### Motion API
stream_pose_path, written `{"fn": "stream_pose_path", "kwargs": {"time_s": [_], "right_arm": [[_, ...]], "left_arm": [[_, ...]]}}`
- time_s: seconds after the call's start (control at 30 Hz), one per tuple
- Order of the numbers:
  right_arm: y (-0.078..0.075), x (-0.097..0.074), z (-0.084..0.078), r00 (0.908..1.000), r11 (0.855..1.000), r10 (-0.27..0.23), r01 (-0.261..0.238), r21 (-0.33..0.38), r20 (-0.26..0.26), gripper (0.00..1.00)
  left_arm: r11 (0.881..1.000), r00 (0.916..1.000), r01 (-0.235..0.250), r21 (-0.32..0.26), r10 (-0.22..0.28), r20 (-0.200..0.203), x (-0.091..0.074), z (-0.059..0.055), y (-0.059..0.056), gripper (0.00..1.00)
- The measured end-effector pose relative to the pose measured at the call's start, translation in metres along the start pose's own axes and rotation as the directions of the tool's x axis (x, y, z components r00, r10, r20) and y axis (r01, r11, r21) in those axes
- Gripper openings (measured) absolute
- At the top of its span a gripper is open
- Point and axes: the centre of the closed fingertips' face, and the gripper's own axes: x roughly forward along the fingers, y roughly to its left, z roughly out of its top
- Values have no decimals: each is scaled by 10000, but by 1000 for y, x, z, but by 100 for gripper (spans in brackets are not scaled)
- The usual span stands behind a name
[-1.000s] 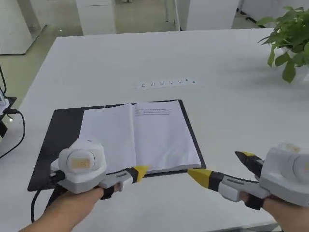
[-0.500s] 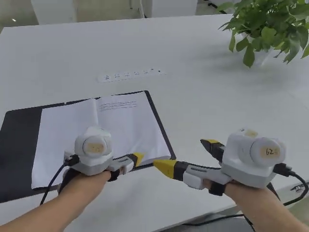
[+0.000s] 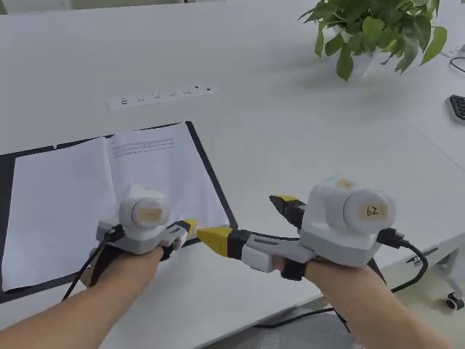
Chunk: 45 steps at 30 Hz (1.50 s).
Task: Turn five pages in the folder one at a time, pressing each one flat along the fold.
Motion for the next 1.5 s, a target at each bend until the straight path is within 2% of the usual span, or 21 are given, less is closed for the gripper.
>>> {"fn": "stream_pose_path", "kwargs": {"time_s": [0.2, 0.3, 0.43, 0.53, 0.57, 0.63, 0.67, 0.7, 0.73, 0.77, 0.8, 0.83, 0.87, 1.03, 1.07, 1.17, 1.2, 1.27, 1.5], "right_arm": [[0, 4, -1, 10000, 9998, 70, -69, 166, -5, 92], [0, 5, -2, 9999, 9998, 76, -74, 168, -75, 92], [-1, 5, -3, 10000, 9996, 81, -81, 253, -27, 91], [-2, 4, -4, 10000, 9995, 54, -52, 320, -41, 91], [-1, 5, -4, 10000, 9994, 68, -67, 346, -30, 91], [-1, 5, -6, 9999, 9994, 89, -86, 345, -68, 91], [-1, 6, -6, 9999, 9993, 91, -88, 350, -91, 91], [-1, 6, -7, 9999, 9993, 97, -93, 364, -115, 91], [-1, 6, -7, 9999, 9993, 119, -115, 370, -110, 90], [0, 7, -7, 9998, 9992, 133, -129, 376, -118, 90], [0, 8, -7, 9998, 9992, 149, -143, 382, -144, 90], [0, 9, -8, 9998, 9991, 172, -166, 385, -141, 90], [-1, 10, -8, 9997, 9990, 166, -159, 413, -163, 90], [-1, 16, -11, 9995, 9983, 227, -214, 535, -237, 90], [-1, 18, -11, 9993, 9981, 251, -236, 561, -265, 90], [-1, 24, -14, 9989, 9974, 310, -286, 662, -347, 88], [-1, 26, -16, 9988, 9971, 305, -278, 701, -374, 87], [-1, 30, -18, 9984, 9960, 356, -319, 832, -434, 86], [-8, 50, -33, 9965, 9897, 390, -283, 1401, -742, 74]], "left_arm": [[10000, 9997, 37, 79, -39, 240, 0, -2, 0, 53], [9995, 9989, 208, 245, -218, 409, 0, -1, -7, 46], [9976, 9968, 491, 495, -520, 602, 0, -2, -17, 31], [9989, 9965, 389, 271, -408, 725, 1, -2, -14, 29], [9986, 9961, 380, 357, -407, 781, 1, -2, -14, 28], [9997, 9964, 106, 219, -123, 833, 1, -1, -7, 22], [9995, 9964, 144, 268, -166, 833, 2, -1, -6, 20], [9991, 9966, -102, 399, 69, 818, 2, -1, -2, 15], [9988, 9965, -97, 483, 57, 829, 2, -1, 0, 11], [9981, 9968, -21, 609, -28, 794, 2, -2, 1, 10], [9951, 9966, -24, 989, -58, 818, 3, -1, 0, 9], [9951, 9963, -52, 989, -34, 858, 2, -1, -1, 9], [9970, 9962, -72, 775, 5, 867, 2, -1, 0, 9], [9975, 9960, -190, 676, 129, 887, 2, 0, 2, 7], [9991, 9957, -225, 357, 192, 901, 2, 1, 3, 6], [9997, 9963, -178, 159, 164, 849, 3, -1, 1, 2], [9995, 9956, -278, 119, 266, 896, 1, -1, 5, 2], [9992, 9955, -307, -243, 327, 889, 2, -1, 5, 1], [9988, 9956, -224, -437, 262, 898, 3, -1, 6, 1]]}}
